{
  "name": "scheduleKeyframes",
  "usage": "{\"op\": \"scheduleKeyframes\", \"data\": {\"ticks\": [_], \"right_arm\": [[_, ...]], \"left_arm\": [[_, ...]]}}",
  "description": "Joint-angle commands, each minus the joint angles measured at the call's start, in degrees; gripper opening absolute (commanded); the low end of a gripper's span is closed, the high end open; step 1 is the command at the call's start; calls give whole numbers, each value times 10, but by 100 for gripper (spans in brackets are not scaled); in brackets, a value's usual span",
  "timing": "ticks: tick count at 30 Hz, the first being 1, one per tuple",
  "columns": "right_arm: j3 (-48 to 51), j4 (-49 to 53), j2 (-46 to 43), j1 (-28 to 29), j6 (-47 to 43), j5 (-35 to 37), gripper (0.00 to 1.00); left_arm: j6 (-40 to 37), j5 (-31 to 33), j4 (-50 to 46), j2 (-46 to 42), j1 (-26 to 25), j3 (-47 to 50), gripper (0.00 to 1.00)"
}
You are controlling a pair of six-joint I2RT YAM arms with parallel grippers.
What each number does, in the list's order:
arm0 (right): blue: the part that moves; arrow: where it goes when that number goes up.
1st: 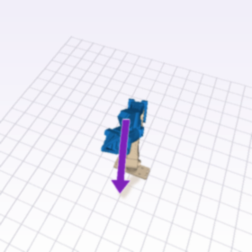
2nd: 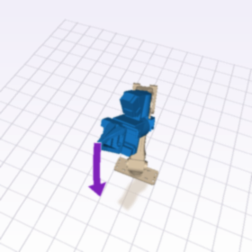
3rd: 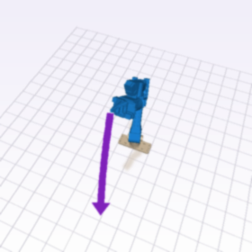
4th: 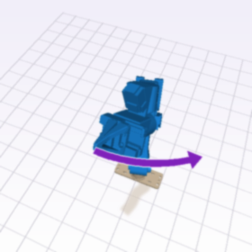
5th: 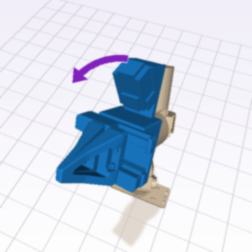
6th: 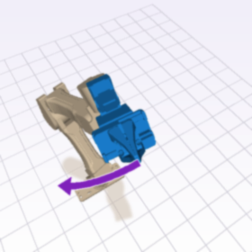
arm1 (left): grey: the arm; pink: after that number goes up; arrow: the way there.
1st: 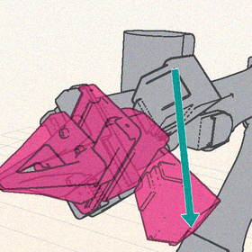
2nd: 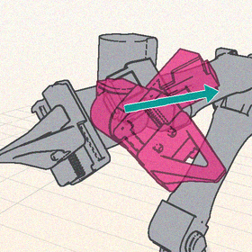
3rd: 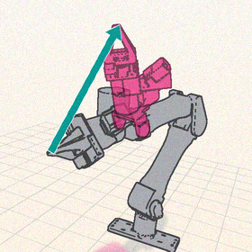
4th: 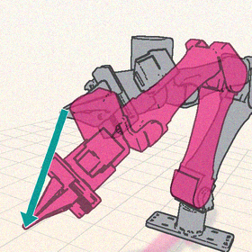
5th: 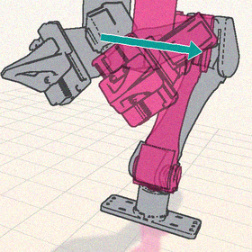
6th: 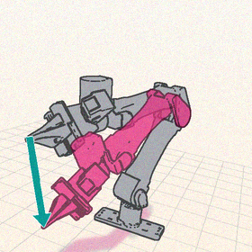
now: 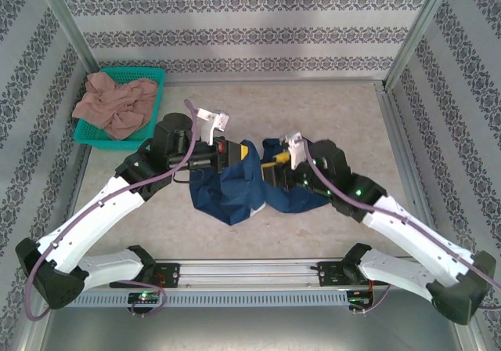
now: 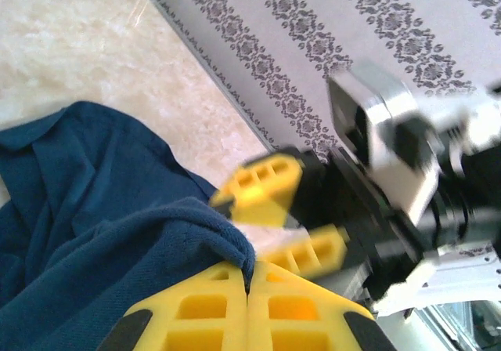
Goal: Fold the inside-out t-shirt
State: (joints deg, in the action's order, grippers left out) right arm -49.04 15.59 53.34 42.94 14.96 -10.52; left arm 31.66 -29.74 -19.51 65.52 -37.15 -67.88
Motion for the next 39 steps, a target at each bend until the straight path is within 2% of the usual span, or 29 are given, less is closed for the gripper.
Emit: {"op": "scheduleKeyframes", "data": {"ticks": [1, 8, 9, 12, 13, 14, 19, 20, 23, 26, 30, 34, 37, 39], "right_arm": [[46, -90, -22, 22, -46, -25, 54], [39, -214, 57, 24, -27, -108, 54], [33, -218, 68, 24, -27, -104, 49], [20, -215, 75, 23, -28, -111, 13], [20, -208, 71, 22, -24, -117, 5], [22, -201, 63, 19, -19, -124, 1], [49, -200, 19, -36, 64, -233, 0], [56, -216, 13, -52, 90, -257, 0], [76, -275, 15, -93, 162, -312, 0], [81, -310, 27, -106, 191, -336, 1], [75, -314, 42, -108, 187, -359, 3], [82, -314, 39, -110, 179, -373, 3], [89, -309, 31, -113, 176, -375, 3], [90, -310, 29, -113, 176, -377, 3]], "left_arm": [[45, 11, -42, 10, -11, -24, 0], [49, 4, -40, 9, -14, -30, 0], [47, 3, -41, 9, -15, -30, 0], [34, 22, -53, 6, -14, -29, 0], [27, 37, -61, 6, -14, -30, 0], [21, 54, -68, 5, -14, -31, 0], [-37, 137, -78, 1, -14, -24, 0], [-52, 147, -70, -4, -14, -15, 6], [-96, 154, -40, -40, -14, 28, 42], [-119, 115, -3, -86, -14, 82, 53], [-123, 44, 53, -92, -14, 118, 59], [-145, 34, 53, -52, -14, 102, 60], [-160, 4, 62, -28, -14, 94, 58], [-164, -16, 73, -13, -14, 90, 51]]}}
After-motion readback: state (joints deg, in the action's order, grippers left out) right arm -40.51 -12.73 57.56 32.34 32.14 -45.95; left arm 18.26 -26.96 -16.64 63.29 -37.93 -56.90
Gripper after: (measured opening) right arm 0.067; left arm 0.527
